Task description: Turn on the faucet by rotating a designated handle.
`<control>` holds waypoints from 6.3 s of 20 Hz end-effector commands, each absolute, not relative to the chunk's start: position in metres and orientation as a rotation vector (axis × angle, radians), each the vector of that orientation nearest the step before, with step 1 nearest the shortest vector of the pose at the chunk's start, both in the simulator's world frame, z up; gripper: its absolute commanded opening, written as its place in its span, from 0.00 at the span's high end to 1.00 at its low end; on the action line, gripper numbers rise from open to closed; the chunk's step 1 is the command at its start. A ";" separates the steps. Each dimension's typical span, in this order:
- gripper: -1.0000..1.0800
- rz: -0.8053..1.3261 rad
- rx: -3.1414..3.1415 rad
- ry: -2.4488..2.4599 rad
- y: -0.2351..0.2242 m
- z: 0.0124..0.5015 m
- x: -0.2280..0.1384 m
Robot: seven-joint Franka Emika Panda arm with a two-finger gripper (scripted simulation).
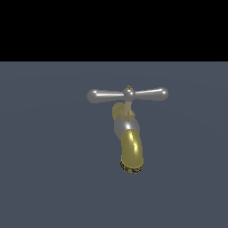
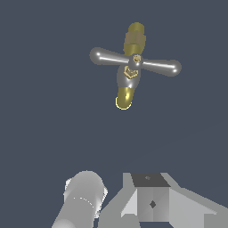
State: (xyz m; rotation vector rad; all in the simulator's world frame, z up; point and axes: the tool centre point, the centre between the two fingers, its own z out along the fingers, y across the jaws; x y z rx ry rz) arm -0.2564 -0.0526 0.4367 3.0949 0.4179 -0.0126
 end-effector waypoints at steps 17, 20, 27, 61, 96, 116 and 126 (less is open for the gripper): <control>1.00 -0.010 2.930 1.092 -0.106 0.362 -0.233; 1.00 -0.010 2.890 1.197 -0.113 0.350 -0.227; 1.00 -0.010 2.780 1.434 -0.129 0.322 -0.211; 1.00 -0.005 2.156 2.276 -0.157 0.209 -0.123; 1.00 0.000 2.080 2.354 -0.153 0.197 -0.076; 1.00 0.000 2.080 2.354 -0.151 0.197 -0.025; 1.00 -0.002 2.091 2.346 -0.129 0.197 -0.003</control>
